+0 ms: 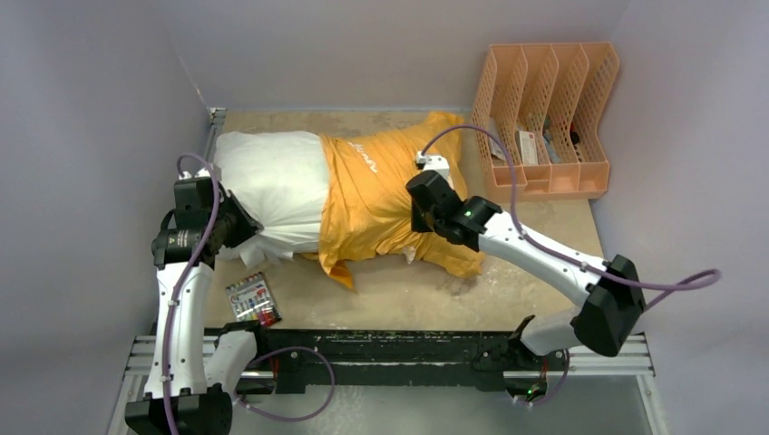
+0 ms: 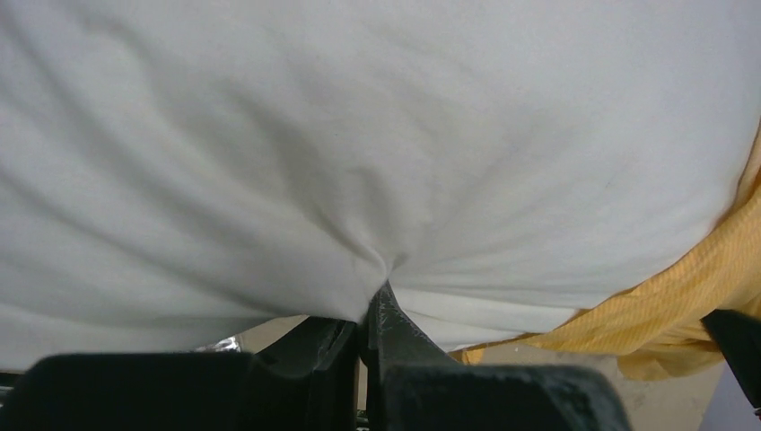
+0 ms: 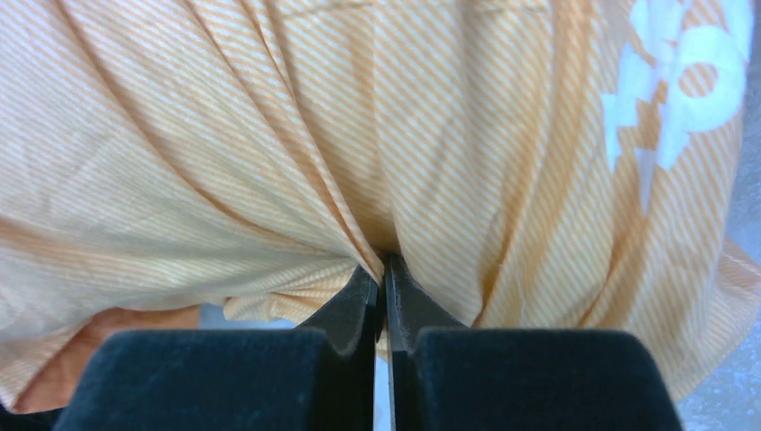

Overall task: Remove the pillowcase from the pillow
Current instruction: Remove the pillow from the pillowcase.

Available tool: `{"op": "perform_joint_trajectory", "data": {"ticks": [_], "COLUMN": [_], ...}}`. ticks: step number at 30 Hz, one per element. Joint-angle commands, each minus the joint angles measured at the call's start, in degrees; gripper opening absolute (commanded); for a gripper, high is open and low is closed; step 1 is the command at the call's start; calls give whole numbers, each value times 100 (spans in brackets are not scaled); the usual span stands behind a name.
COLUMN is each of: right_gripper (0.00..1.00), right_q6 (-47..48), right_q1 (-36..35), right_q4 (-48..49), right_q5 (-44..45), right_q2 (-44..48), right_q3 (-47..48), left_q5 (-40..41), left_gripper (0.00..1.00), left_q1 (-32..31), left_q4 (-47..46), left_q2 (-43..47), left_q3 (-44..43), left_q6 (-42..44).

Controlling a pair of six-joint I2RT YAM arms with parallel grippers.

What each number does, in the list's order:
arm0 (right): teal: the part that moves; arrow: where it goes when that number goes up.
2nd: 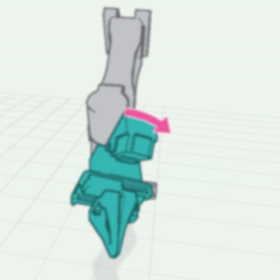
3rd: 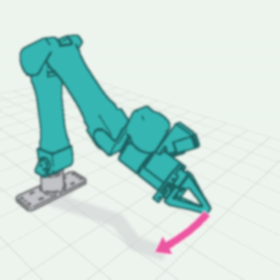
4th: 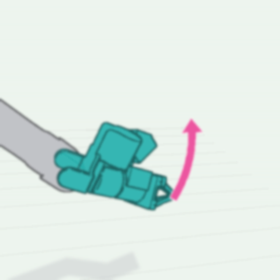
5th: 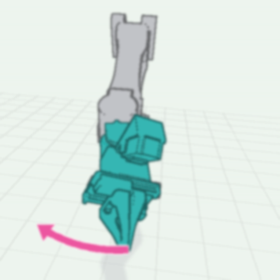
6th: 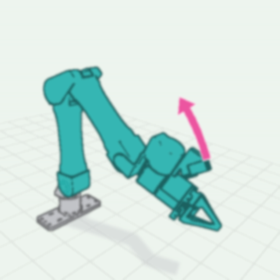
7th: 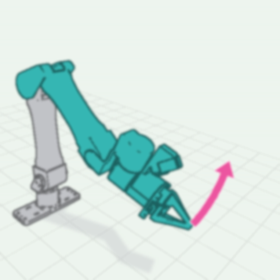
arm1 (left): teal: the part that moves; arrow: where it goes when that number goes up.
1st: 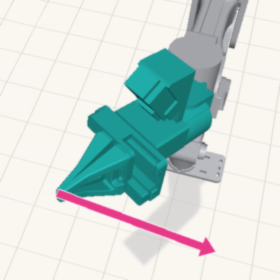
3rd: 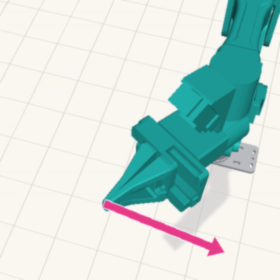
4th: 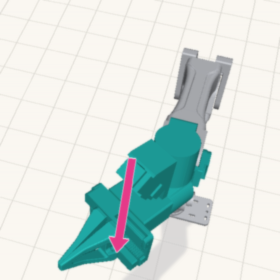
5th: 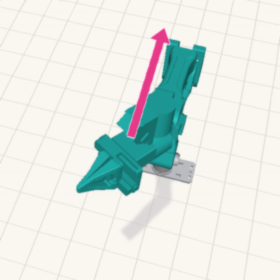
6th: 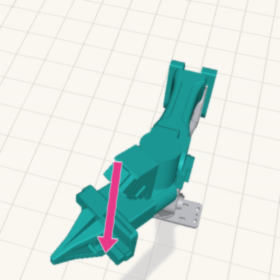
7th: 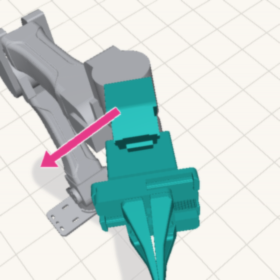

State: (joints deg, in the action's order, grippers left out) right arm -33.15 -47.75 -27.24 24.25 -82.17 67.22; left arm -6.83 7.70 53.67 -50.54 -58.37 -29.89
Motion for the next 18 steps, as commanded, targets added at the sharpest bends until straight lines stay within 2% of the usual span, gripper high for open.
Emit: {"op": "perform_joint_trajectory", "data": {"ticks": [1, 5, 7, 9, 11, 14, 18], "right_gripper": [3, 5, 11, 24, 43, 56, 70], "right_q6": [338, 561, 717, 906, 941, 1077, 1663], "right_q1": [497, 488, 477, 481, 479, 479, 502], "right_q4": [-812, -598, -315, 142, 404, 442, -6], "right_q5": [805, 187, -465, -1166, -1574, -1690, -1792], "right_q2": [486, 418, 446, 536, 607, 560, -219], "right_q3": [-246, 235, 399, 476, 645, 1061, 2068], "left_q5": [991, 919, 743, 498, 353, 249, 146], "left_gripper": [0, 0, 0, 0, 0, 0, 0], "left_q1": [146, 151, 148, 151, 152, 144, 150], "left_q4": [-480, -486, -537, -582, -573, -487, -247], "left_q2": [89, 109, 136, 169, 231, 409, 608], "left_q3": [-230, -232, -196, -127, -47, 82, 232], "left_q6": [237, 240, 225, 206, 172, 101, 97]}}
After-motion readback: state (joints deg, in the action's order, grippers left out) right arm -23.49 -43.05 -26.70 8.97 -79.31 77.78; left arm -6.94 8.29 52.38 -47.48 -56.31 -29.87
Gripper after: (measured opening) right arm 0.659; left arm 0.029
